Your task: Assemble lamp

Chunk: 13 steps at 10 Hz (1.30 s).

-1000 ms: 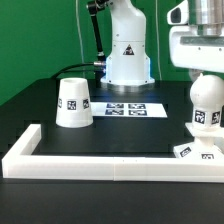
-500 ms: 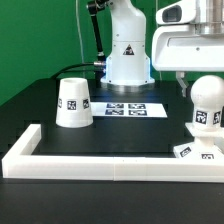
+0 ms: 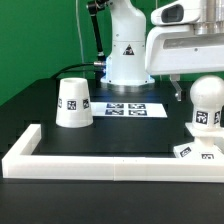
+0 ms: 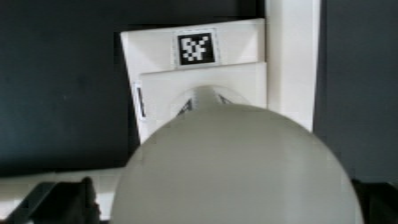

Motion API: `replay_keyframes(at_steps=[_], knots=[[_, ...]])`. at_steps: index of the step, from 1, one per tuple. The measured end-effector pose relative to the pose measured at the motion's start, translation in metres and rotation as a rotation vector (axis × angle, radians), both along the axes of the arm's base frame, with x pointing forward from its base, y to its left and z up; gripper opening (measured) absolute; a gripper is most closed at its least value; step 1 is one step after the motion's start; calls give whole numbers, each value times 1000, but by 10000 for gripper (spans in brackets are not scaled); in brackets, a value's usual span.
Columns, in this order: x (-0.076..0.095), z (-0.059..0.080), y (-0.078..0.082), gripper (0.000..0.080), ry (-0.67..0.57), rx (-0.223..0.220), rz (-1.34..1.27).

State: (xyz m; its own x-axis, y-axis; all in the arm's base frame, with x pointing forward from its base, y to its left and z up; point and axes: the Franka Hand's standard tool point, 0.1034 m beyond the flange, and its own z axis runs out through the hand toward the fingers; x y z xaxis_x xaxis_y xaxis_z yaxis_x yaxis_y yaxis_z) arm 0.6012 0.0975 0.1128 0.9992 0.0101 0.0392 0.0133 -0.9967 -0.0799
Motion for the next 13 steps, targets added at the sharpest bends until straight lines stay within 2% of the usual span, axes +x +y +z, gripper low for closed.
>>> replay_keyframes(at_steps=[3,5,8,13], knots=[[0,0,-3,699,-15,-15,196],[3,1,-1,699,-46,-52,412],[5,2,-2,699,-61,-73,659],[3,2,4,699,-61,-118,934]])
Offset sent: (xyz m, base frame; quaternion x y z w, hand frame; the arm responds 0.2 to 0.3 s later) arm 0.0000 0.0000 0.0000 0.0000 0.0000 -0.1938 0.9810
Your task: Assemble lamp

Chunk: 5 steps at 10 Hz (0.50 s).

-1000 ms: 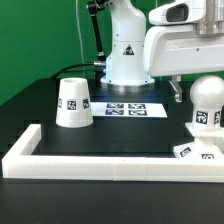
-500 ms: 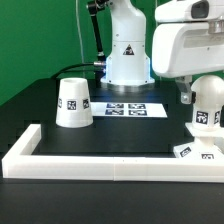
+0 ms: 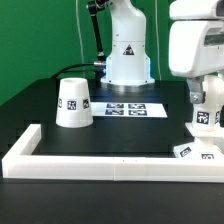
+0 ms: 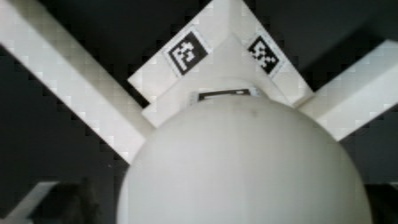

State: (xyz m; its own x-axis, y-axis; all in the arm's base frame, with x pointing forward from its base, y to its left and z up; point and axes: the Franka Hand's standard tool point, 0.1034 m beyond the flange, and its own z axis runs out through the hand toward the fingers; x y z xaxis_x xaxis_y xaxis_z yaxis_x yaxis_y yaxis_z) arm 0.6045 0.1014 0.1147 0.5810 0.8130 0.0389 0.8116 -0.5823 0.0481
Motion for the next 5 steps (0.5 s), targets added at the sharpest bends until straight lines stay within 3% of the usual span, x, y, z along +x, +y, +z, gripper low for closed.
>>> replay_keyframes(at_steps=[1,2,3,5], knots=[[0,0,-1,699,0,-5,16],[0,0,-1,609,0,-5,15],[0,0,-1,577,-1,-5,14],[0,0,-2,577,-1,-4,0]])
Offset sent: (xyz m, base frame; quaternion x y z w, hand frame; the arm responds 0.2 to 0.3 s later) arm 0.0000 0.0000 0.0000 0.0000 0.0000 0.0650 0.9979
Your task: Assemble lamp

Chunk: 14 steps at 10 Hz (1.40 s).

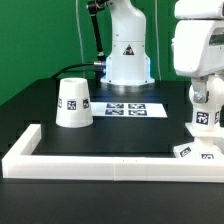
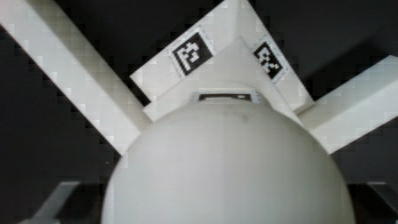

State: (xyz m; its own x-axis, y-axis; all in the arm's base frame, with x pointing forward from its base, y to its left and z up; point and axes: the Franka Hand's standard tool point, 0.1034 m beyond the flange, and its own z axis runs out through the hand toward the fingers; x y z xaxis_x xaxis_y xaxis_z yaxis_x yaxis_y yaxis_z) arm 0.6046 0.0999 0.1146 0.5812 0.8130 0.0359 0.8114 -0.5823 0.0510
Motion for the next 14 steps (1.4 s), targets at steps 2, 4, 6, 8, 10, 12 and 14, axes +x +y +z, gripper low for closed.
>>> replay_keyframes(at_steps=[2,4,6,8,10,12,14], knots=[[1,0,-1,577,-5,11,-123],[1,0,0,578,-8,24,-307],[2,1,0,579,-10,37,-500],[4,2,0,579,-12,49,-672],[5,3,-2,580,-15,58,-812],[6,4,-4,580,-24,69,-942],[6,4,-6,580,-24,76,-1054]])
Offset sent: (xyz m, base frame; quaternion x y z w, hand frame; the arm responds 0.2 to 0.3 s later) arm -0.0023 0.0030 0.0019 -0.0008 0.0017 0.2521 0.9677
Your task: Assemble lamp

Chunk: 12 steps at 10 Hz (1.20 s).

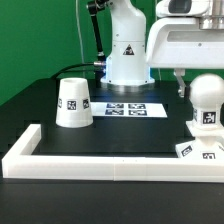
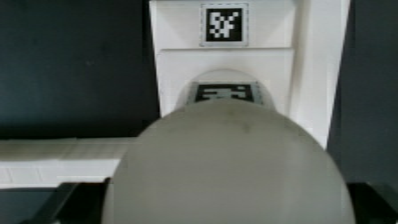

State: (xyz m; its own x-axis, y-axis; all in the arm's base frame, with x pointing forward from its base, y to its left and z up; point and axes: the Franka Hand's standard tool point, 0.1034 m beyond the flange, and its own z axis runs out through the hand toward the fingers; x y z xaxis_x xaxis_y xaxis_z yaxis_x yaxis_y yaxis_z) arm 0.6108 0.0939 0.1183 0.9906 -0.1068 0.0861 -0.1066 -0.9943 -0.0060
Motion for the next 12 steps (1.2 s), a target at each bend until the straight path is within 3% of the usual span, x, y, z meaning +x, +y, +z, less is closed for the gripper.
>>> replay_keyframes(at_steps=[7,10,12], knots=[[-12,-7,-1,580,46,45,-565],[-13,-6,2,580,56,41,-551],[-14,-3,7,691,53,41,-497]])
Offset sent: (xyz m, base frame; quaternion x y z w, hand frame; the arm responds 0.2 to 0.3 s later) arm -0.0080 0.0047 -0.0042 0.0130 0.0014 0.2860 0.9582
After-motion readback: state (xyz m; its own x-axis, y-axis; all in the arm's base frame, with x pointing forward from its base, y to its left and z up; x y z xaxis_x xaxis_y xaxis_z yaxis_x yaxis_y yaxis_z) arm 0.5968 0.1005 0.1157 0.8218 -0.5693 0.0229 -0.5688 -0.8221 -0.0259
